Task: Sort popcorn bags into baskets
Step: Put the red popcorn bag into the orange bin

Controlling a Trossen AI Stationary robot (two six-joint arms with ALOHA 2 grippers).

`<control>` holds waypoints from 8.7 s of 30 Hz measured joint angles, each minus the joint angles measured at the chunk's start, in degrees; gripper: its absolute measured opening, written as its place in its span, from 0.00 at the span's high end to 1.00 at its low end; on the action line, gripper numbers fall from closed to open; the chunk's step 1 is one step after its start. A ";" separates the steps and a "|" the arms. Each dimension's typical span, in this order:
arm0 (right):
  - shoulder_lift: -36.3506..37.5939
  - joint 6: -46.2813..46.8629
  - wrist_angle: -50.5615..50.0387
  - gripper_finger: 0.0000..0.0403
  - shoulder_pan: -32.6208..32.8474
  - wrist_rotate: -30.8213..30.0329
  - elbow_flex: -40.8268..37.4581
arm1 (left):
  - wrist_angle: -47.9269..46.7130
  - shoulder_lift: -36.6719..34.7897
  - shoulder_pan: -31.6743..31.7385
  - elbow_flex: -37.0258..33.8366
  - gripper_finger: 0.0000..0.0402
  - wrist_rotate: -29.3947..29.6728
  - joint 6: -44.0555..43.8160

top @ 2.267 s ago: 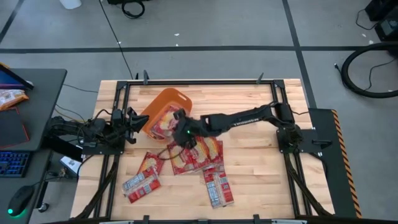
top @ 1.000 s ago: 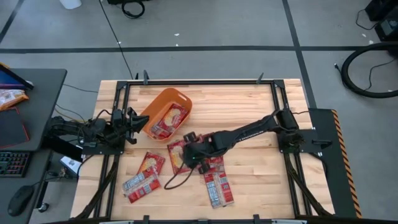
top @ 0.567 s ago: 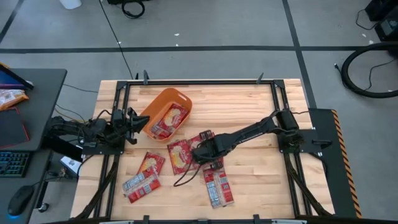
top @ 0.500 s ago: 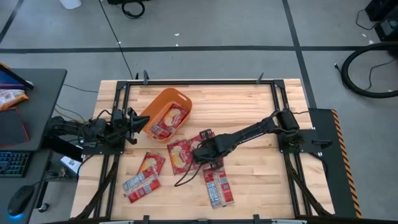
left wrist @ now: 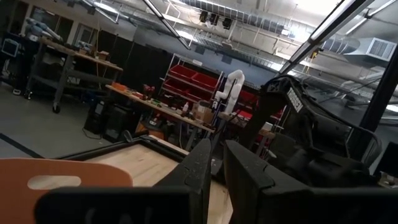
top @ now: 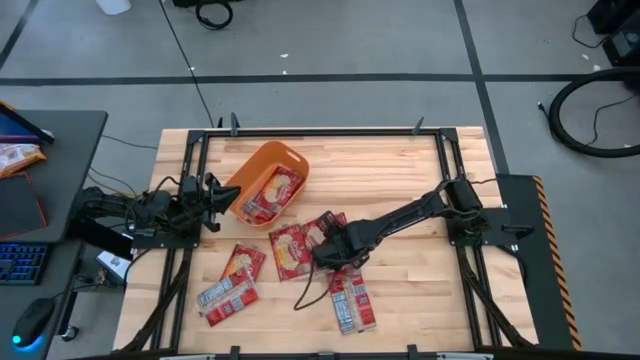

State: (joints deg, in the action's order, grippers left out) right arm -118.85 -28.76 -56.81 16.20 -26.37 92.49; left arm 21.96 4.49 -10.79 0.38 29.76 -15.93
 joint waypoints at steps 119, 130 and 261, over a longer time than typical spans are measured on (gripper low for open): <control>15.76 62.09 60.29 0.97 -27.22 48.81 -45.11 | -0.48 0.00 0.02 -0.02 0.88 0.00 -0.82; 22.99 54.53 48.72 0.99 -27.53 42.08 -40.28 | -0.88 0.00 0.00 -0.02 0.88 0.00 -0.89; 0.76 5.88 24.34 0.61 2.76 11.06 -3.48 | -2.54 0.08 0.00 0.00 0.88 0.37 -0.79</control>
State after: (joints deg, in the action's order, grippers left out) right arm -118.09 -22.88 -32.47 18.96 -15.31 89.01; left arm 19.42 4.57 -10.79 0.38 30.13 -16.71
